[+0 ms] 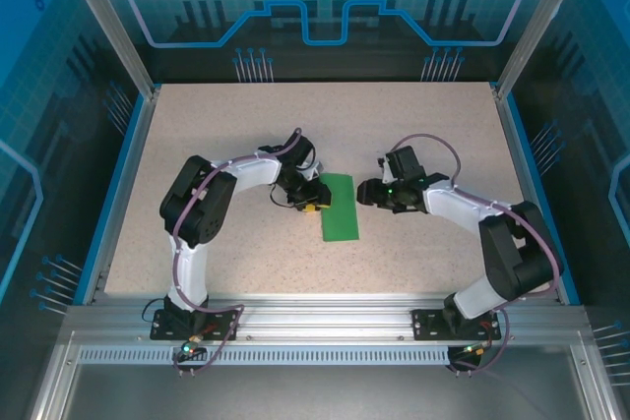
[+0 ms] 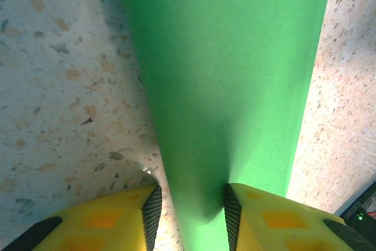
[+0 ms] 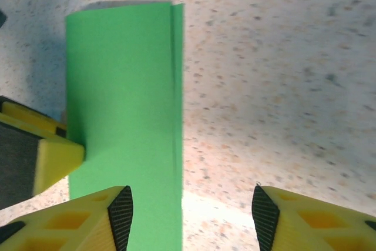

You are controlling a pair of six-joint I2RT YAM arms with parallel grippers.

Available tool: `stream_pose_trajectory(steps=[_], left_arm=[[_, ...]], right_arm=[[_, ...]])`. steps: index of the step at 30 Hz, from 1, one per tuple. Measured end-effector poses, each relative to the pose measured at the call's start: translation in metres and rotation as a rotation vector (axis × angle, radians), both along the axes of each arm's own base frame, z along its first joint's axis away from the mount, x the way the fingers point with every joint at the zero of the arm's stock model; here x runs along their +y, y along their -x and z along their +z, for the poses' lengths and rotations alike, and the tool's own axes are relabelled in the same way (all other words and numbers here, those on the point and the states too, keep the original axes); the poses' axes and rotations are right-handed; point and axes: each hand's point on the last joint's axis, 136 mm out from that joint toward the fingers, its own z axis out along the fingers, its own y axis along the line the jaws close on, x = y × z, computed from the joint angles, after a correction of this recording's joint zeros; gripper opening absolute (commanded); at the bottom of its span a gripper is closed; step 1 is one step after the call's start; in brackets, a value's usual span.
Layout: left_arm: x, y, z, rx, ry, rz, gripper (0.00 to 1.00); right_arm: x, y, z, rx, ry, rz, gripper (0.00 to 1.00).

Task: Fold a paper plane with a square sheet of paper (fold left side to right side)
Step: First fold in half a square sheet of paper at the center of the table.

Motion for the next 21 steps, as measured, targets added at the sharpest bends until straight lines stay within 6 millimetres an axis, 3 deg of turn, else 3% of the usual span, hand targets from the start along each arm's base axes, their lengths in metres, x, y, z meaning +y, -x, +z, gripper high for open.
stream_pose_trajectory(steps=[8, 21], left_arm=[[-0.001, 0.000, -0.001, 0.018, -0.026, -0.005, 0.38], [-0.002, 0.001, -0.002, 0.038, -0.067, -0.016, 0.38]], right_arm=[[-0.018, 0.002, 0.008, -0.036, 0.020, -0.054, 0.64], [-0.019, 0.001, 0.011, -0.048, 0.021, -0.059, 0.65]])
